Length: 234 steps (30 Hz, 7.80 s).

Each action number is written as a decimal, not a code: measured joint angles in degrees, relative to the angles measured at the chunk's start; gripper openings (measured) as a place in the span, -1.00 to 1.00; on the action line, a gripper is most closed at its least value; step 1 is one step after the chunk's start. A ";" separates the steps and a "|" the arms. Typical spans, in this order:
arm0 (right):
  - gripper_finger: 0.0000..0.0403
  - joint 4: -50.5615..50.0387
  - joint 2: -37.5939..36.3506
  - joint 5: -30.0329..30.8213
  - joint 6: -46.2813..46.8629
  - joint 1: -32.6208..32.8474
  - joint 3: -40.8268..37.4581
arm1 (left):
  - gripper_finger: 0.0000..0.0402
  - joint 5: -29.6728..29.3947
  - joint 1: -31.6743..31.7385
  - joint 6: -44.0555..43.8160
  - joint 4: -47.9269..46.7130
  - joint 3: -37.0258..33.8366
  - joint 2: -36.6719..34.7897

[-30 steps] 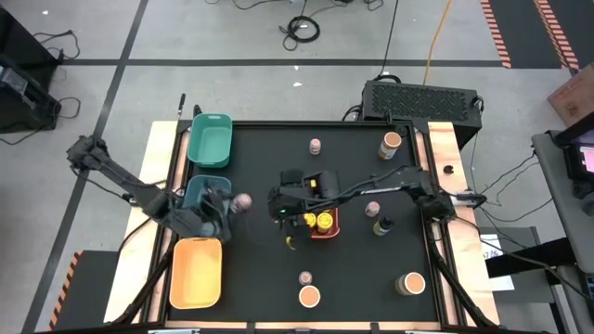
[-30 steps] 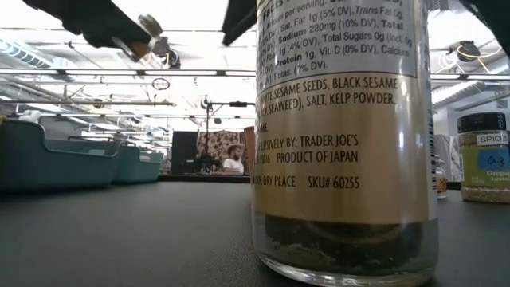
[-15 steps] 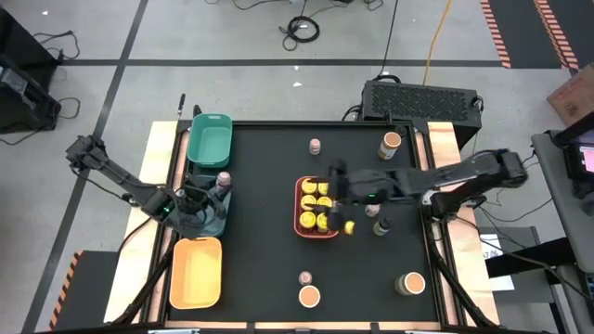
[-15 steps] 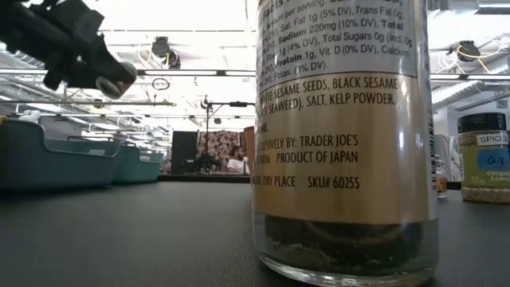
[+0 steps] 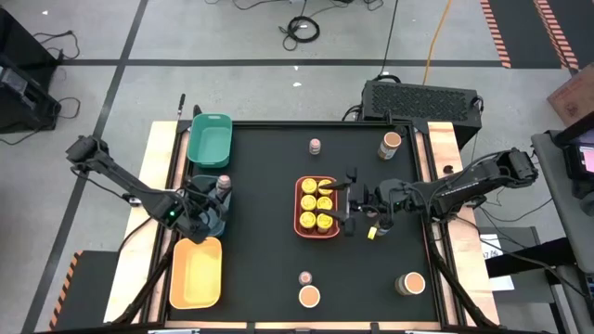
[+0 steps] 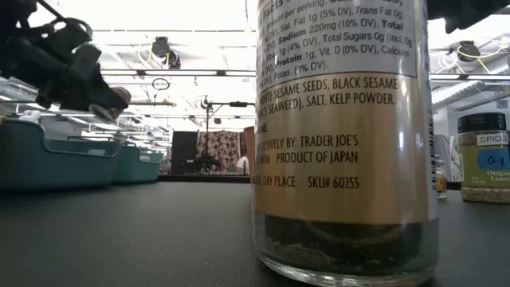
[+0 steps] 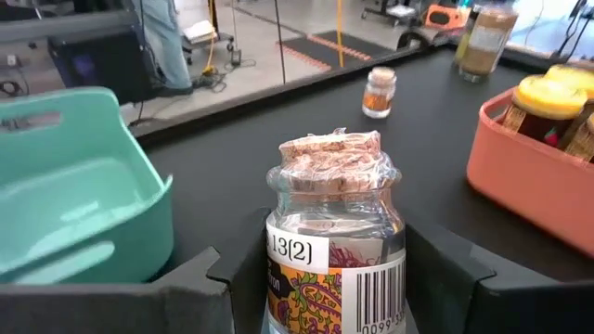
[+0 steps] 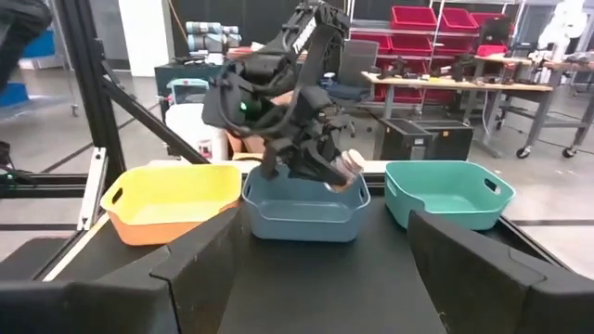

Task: Sort spices by type
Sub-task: Put the brown seasoning bottle in the blue bin, then adjust the blue bin, then put the brown seasoning bottle in the blue bin

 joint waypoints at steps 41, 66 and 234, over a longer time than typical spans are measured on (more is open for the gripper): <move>0.49 -1.16 0.00 -1.45 -0.13 0.23 -0.01 | 0.01 6.48 -0.02 -21.09 0.63 -6.87 16.74; 0.49 -1.14 0.00 -1.42 -0.13 0.23 -0.01 | 0.31 10.31 0.00 -20.10 0.48 -6.87 16.69; 0.49 -34.14 -6.29 14.78 7.89 -9.18 -0.05 | -0.33 57.97 58.69 92.64 2.00 68.32 57.91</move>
